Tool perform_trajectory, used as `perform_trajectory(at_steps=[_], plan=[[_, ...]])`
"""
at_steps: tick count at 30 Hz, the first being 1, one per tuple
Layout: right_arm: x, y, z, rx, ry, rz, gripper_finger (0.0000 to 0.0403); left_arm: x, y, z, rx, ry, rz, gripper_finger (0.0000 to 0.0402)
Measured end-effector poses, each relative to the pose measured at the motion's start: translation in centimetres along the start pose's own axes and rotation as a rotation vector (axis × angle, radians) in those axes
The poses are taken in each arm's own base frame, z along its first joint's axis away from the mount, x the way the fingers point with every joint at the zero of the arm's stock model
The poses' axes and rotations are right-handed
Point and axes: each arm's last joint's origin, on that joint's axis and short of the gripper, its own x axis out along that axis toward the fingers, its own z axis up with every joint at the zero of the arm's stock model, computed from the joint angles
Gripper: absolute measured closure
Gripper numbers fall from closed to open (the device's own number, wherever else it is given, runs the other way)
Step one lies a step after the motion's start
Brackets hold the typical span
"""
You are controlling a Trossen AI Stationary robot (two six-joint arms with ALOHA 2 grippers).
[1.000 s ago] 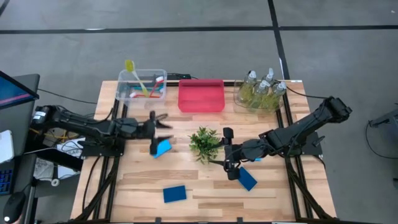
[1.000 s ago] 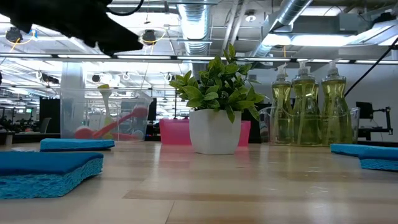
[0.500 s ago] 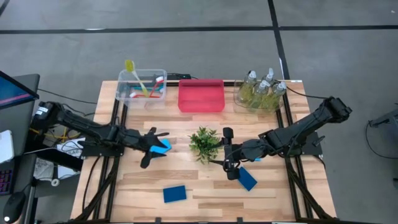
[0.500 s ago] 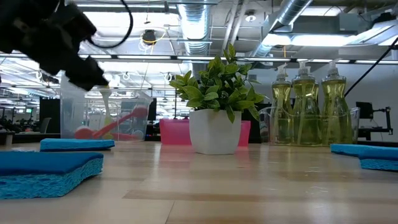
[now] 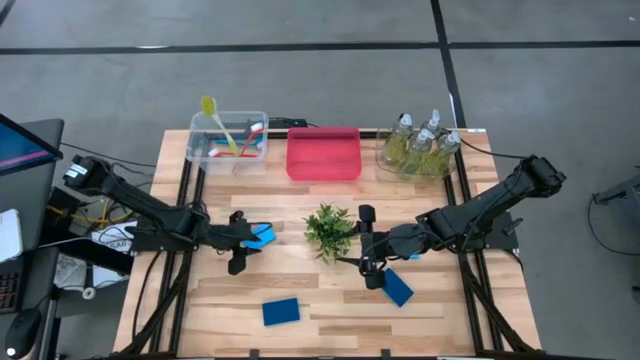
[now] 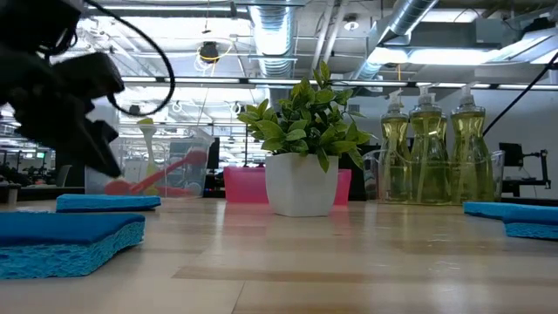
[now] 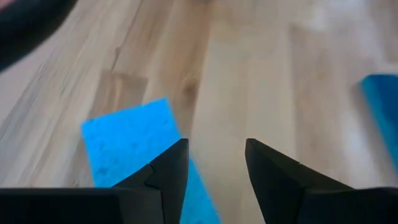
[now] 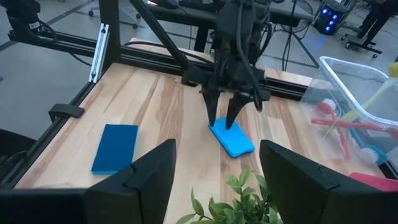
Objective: Pick & Place Kitchen Sink Supplies
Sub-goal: Put the blue sponge into the red bin
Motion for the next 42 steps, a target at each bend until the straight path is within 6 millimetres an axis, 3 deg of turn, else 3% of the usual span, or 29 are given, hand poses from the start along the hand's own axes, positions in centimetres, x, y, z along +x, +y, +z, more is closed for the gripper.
perform_trajectory(at_steps=[12,17,27,39,42], plan=[[0.0,0.0,0.0,0.0,0.0,0.0,0.0177,2.7,0.4,-2.0,0.02,0.144,0.189,0.0243],[0.0,0.0,0.0,0.0,0.0,0.0,0.0177,3.1,0.7,-2.4,0.053,0.142,0.289,0.0243],[0.0,0.0,0.0,-0.001,0.0,0.0,0.0177,3.1,0.9,-2.5,0.086,0.137,0.322,0.0247],[0.0,0.0,0.0,-0.001,0.0,0.0,0.0177,3.1,0.9,-2.4,0.114,0.114,0.337,0.0386],[0.0,0.0,0.0,-0.001,0.0,0.0,0.0177,3.2,0.8,-2.1,0.137,0.081,0.322,0.0391]])
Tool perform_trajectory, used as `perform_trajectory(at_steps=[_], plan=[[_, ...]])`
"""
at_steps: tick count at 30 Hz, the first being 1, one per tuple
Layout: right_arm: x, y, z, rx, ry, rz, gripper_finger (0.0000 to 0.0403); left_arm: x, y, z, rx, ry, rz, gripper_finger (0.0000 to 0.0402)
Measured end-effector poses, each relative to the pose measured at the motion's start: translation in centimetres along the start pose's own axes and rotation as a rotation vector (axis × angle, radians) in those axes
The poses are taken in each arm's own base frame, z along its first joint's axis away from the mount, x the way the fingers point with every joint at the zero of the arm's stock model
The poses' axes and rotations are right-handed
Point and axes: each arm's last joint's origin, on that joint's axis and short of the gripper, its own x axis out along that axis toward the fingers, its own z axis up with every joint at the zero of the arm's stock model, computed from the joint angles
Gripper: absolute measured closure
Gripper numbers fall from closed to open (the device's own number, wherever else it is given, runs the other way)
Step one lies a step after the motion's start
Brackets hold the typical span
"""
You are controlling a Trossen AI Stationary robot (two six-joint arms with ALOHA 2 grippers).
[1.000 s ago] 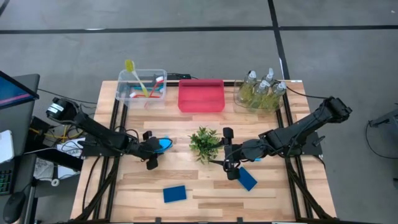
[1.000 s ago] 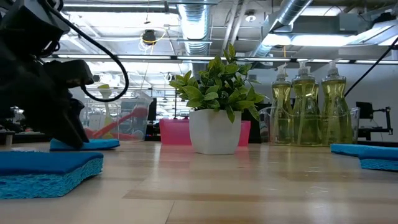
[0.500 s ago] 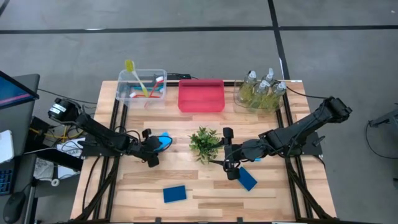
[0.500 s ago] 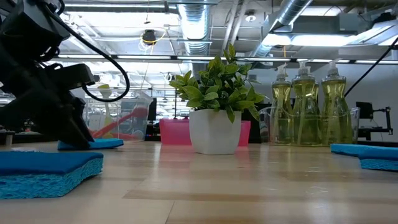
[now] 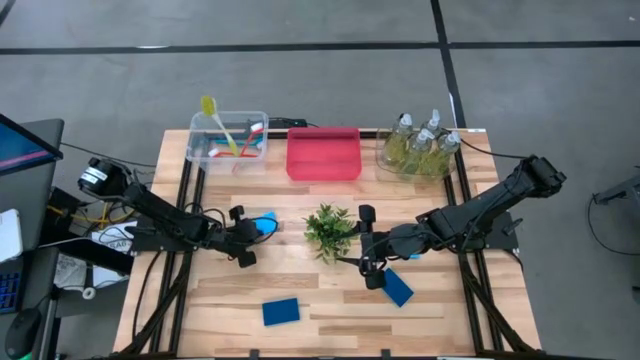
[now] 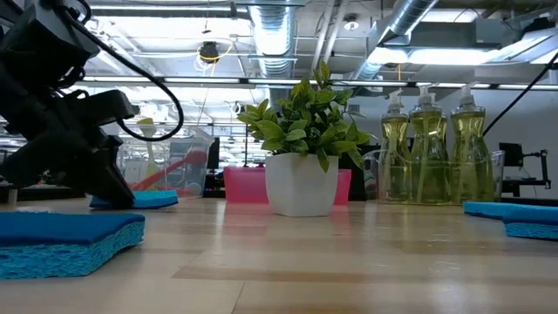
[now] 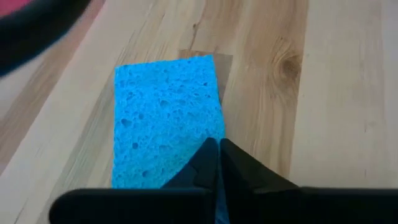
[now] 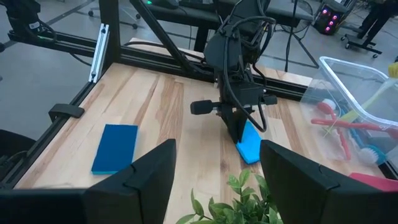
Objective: Pick & Place Kitchen Sink Supplies
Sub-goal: Put the blue sponge into the red bin
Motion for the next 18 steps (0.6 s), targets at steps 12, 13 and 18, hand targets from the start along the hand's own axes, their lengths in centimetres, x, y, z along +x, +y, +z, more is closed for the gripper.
perform_trajectory(at_steps=[12,13,18], plan=[[0.0,0.0,0.0,0.0,0.0,0.0,0.0177,-0.6,-1.2,4.4,0.143,-0.189,-0.012,0.0392],[0.0,0.0,0.0,0.0,0.0,-0.001,0.0177,-0.7,-1.3,5.0,0.165,-0.209,-0.003,0.0392],[0.0,0.0,0.0,-0.001,0.0,-0.001,0.0177,-1.5,-1.6,7.9,0.274,-0.29,0.112,0.0392]])
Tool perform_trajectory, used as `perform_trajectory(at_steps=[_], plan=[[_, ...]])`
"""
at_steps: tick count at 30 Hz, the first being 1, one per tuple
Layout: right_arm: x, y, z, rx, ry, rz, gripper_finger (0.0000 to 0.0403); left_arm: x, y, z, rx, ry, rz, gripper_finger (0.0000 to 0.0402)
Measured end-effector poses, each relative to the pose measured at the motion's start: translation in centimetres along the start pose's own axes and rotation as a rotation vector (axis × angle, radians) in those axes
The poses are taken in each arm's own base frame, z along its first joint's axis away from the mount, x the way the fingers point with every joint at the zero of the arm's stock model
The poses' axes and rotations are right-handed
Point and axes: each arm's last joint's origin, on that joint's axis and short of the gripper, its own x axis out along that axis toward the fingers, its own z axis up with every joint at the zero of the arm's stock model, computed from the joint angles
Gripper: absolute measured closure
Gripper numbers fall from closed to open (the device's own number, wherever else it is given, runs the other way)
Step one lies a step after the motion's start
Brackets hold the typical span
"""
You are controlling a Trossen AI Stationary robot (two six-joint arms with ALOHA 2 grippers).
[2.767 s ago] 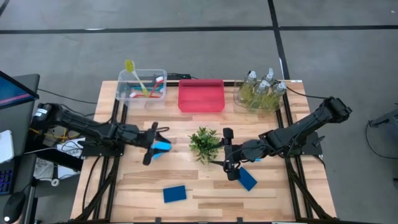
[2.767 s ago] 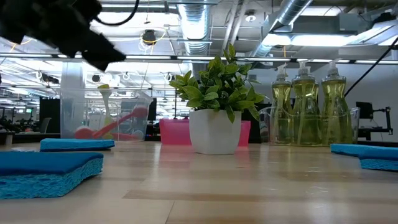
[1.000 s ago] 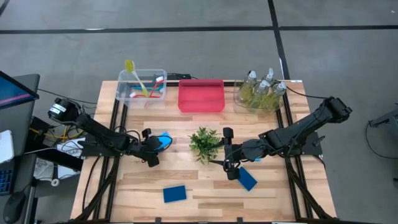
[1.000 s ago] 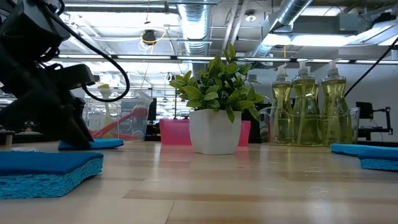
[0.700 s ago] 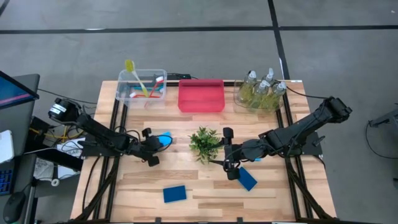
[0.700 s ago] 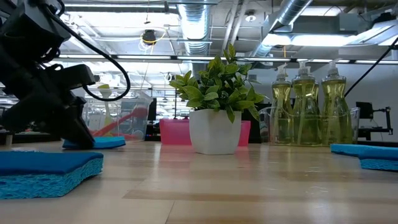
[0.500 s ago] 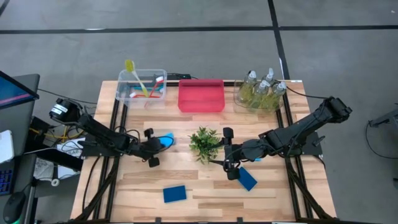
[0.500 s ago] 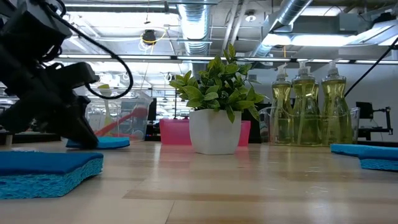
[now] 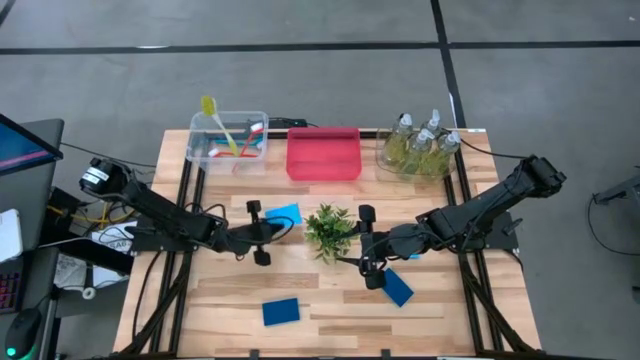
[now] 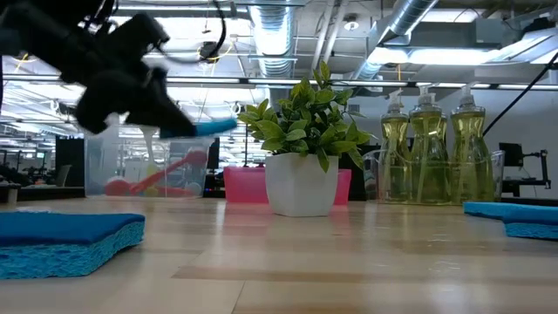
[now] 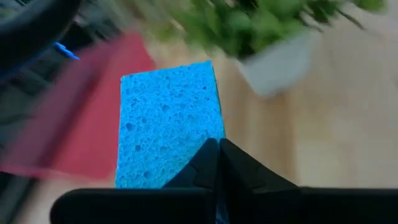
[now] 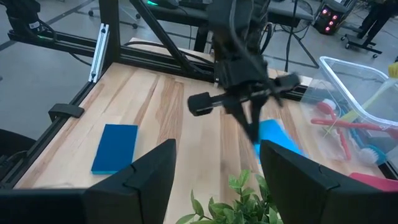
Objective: Pick & Place Kitchen Sink Supplies
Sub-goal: Put the blue sponge into the red bin
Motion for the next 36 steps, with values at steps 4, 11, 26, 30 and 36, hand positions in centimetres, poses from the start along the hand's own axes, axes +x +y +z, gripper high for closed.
perform_trajectory(at_steps=[4,11,26,30,36], plan=[[0.0,0.0,0.0,0.0,0.0,0.0,0.0177,0.1,0.8,2.0,0.103,-0.016,0.139,0.0389],[0.0,0.0,0.0,-0.002,0.0,0.0,0.0177,0.0,4.4,4.5,0.156,-0.015,0.306,0.0391],[0.4,-1.0,-0.1,0.001,0.006,-0.037,0.0177,2.3,15.1,3.7,-0.186,-0.247,0.18,0.0393],[0.5,-1.5,-0.1,0.012,0.009,-0.056,0.0177,4.6,16.0,2.5,-0.209,-0.214,0.231,0.0393],[0.7,-1.9,-0.1,0.019,0.012,-0.073,0.0177,7.5,16.0,1.3,-0.243,-0.242,0.22,0.0393]])
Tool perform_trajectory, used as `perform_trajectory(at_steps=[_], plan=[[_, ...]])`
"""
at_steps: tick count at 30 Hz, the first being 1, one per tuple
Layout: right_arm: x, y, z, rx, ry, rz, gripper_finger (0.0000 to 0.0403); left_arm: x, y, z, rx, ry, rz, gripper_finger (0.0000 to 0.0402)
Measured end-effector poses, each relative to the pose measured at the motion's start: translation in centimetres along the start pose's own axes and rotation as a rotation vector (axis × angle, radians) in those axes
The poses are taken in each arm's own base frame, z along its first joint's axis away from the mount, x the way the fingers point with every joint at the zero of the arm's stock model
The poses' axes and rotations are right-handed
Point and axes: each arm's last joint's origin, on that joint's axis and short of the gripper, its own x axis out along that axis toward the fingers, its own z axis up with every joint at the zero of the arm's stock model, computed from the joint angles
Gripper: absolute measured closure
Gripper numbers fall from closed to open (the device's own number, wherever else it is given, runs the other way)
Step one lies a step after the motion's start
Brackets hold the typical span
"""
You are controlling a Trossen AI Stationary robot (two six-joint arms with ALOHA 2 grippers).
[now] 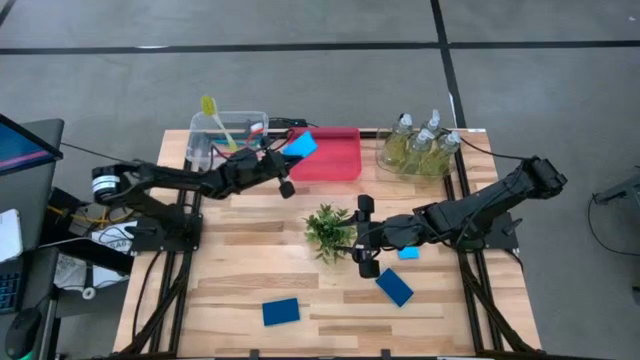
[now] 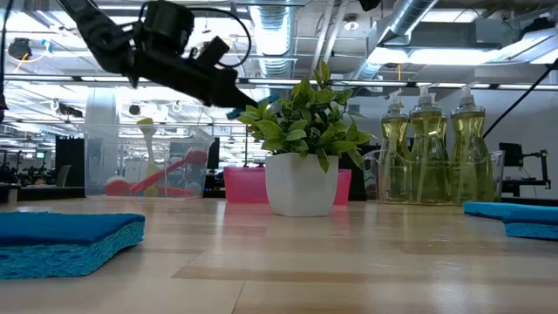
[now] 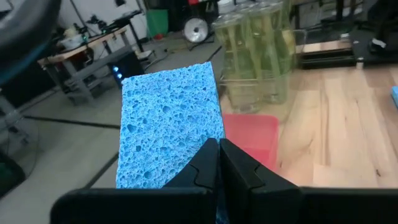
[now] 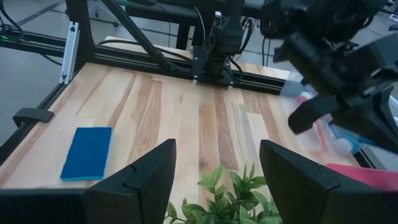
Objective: Pick & Place Kitchen Sink Supplies
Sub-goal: Put the blue sponge into the red bin
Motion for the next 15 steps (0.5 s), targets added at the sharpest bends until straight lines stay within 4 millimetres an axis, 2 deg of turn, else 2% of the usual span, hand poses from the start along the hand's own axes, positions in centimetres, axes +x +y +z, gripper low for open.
perform_trajectory(at_steps=[5,15], plan=[[0.0,0.0,0.0,0.0,0.001,-0.002,0.0177,0.9,-0.4,-0.6,-0.001,-0.028,-0.003,0.0392],[0.0,0.0,0.0,0.001,0.0,-0.002,0.0177,1.5,-0.9,-1.4,-0.018,-0.025,-0.061,0.0392]])
